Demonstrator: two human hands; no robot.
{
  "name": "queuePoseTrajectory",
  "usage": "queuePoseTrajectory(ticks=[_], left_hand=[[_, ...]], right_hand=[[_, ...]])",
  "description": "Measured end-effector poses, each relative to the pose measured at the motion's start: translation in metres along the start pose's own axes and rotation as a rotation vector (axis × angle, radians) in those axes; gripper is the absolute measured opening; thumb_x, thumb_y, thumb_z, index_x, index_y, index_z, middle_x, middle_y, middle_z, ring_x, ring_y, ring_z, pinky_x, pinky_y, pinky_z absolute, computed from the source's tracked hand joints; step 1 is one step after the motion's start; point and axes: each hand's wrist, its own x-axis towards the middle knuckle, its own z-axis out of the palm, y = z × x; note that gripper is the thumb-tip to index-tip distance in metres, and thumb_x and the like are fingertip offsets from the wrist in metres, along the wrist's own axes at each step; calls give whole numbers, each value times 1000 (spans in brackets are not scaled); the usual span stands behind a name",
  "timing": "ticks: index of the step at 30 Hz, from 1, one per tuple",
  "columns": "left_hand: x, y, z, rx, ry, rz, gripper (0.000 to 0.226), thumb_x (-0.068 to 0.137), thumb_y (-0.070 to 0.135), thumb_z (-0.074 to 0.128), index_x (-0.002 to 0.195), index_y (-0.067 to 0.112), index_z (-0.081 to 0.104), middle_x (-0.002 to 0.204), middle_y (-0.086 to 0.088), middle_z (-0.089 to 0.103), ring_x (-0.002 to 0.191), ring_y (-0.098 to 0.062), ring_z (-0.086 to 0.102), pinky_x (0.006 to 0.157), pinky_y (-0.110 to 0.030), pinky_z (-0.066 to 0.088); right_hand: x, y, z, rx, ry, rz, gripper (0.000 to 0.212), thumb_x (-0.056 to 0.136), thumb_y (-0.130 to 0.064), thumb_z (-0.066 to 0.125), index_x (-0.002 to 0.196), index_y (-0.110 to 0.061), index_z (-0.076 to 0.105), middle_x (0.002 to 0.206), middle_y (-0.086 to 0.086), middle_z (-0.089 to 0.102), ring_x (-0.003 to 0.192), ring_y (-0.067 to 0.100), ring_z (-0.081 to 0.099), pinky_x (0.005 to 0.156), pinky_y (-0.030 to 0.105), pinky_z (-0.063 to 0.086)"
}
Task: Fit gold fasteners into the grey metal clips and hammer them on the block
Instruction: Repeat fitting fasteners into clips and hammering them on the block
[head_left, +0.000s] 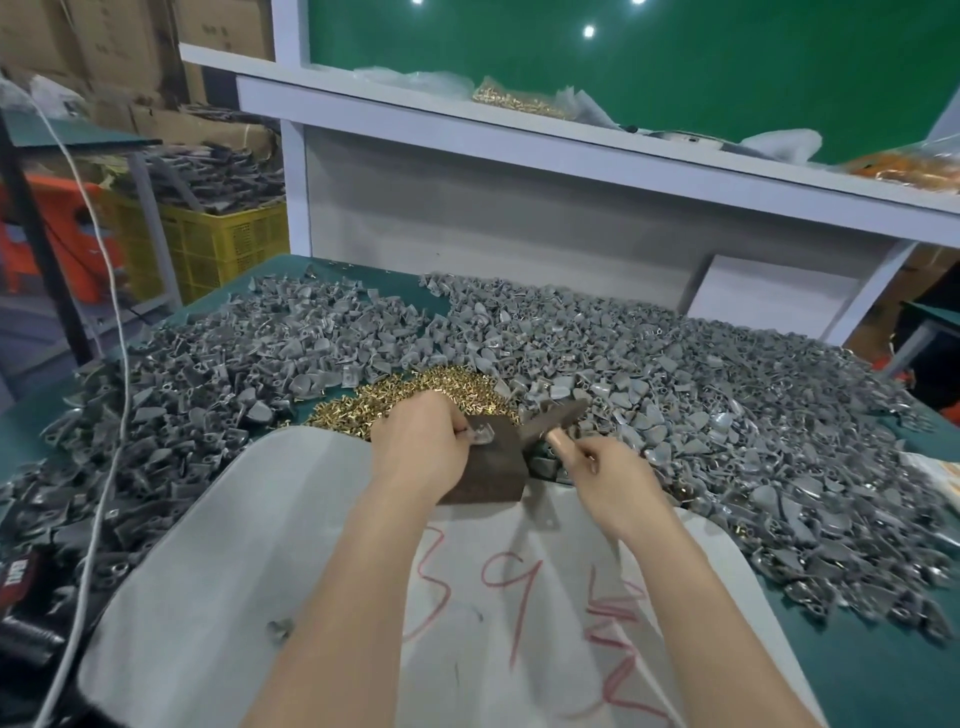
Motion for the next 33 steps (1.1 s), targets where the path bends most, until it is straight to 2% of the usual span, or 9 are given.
queuePoseTrajectory(ticks=[5, 9, 12, 15, 18, 22, 24, 29, 33], left_hand=[[0, 2, -1, -76, -14, 67, 11, 91, 24, 61, 93, 21, 72, 98, 2, 68, 97, -23, 61, 93, -42, 47], [-2, 6, -2, -168, -6, 169, 10, 88, 21, 62, 89, 22, 72, 90, 4, 66, 92, -20, 62, 84, -34, 49], [2, 3, -4, -351, 130, 94, 11, 90, 20, 60, 96, 22, 70, 106, 3, 63, 93, -15, 60, 86, -29, 46], [7, -2, -10, -630, 353, -39, 10, 92, 18, 56, 94, 23, 64, 111, -6, 62, 82, -8, 56, 79, -24, 42], [8, -8, -17, -1027, 586, -235, 15, 94, 14, 51, 98, 24, 62, 103, -6, 61, 72, -4, 53, 71, -18, 46], [15, -20, -21, -1414, 727, -497, 21, 93, 7, 44, 101, 22, 57, 95, 7, 58, 74, -1, 52, 61, -7, 39], [18, -25, -23, -1476, 776, -554, 21, 93, 4, 42, 102, 18, 55, 103, 0, 58, 86, -8, 55, 73, -14, 42], [20, -31, -24, -1529, 843, -556, 22, 94, 4, 42, 108, 17, 51, 89, 6, 54, 72, 0, 52, 48, -4, 39], [21, -31, -22, -1497, 857, -564, 22, 94, 4, 41, 110, 17, 50, 88, 10, 51, 69, 4, 49, 46, -1, 35]], right_hand=[[-3, -16, -3, -45, 298, -212, 32, 92, -36, 54, 122, -25, 59, 110, 1, 58, 102, 23, 52, 87, 33, 40], [2, -50, -3, 175, 20, -401, 17, 90, -23, 61, 105, -22, 68, 90, -7, 67, 85, 9, 61, 85, 29, 49], [25, -59, -14, 307, 155, -315, 9, 92, -21, 59, 88, -26, 66, 85, -13, 65, 74, -2, 57, 74, 21, 50], [60, -57, -33, 449, 412, -21, 29, 94, -27, 55, 122, -24, 55, 122, 2, 60, 95, 8, 59, 80, 26, 51], [79, -66, -24, 161, 291, 140, 68, 94, -34, 51, 150, -33, 12, 157, 13, 10, 143, 37, 16, 114, 56, 20], [73, -118, 28, 17, 16, -367, 44, 96, -29, 50, 140, -30, 43, 145, 5, 44, 124, 23, 50, 107, 33, 34], [72, -147, 58, -101, -125, -496, 37, 97, -31, 47, 134, -34, 49, 144, 0, 46, 131, 25, 42, 112, 43, 29], [84, -195, 101, -351, -338, -469, 39, 100, -33, 36, 138, -36, 42, 154, 6, 26, 142, 36, 10, 113, 62, 4], [90, -200, 113, -363, -260, -434, 33, 97, -23, 43, 128, -17, 55, 147, 8, 34, 140, 36, 17, 113, 58, 13]])
